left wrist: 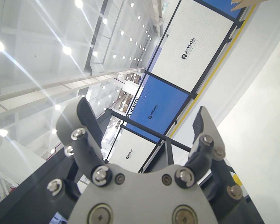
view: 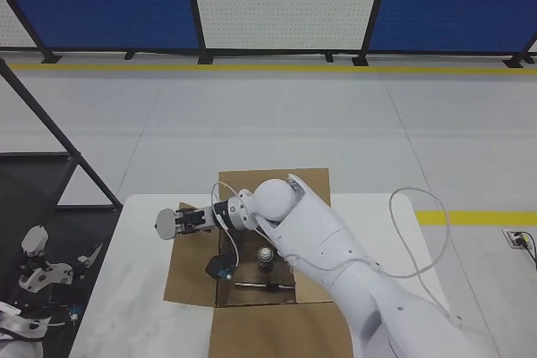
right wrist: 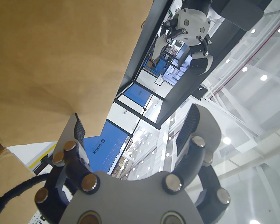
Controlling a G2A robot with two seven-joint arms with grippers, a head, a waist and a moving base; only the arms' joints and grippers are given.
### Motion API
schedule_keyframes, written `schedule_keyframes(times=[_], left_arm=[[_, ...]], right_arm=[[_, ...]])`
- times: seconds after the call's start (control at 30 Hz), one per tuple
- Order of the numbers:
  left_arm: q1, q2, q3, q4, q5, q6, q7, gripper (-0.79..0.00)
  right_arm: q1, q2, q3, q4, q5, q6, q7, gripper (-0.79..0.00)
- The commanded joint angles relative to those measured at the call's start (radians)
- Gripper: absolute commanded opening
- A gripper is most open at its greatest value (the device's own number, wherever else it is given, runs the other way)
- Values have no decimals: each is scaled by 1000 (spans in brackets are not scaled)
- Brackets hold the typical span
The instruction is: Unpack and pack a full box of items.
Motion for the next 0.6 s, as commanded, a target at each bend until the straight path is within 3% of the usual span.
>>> schedule_keyframes(times=[0.0, 0.2, 0.57], left_arm=[[0, 0, 0, 0, 0, 0, 0, 0], [0, 0, 0, 0, 0, 0, 0, 0], [0, 0, 0, 0, 0, 0, 0, 0]], right_arm=[[-5, 12, 7, -9, 12, 21, -15, 0], [-30, 48, 22, -68, 38, 55, -94, 0], [-53, 42, -50, -221, -102, -252, -38, 0]])
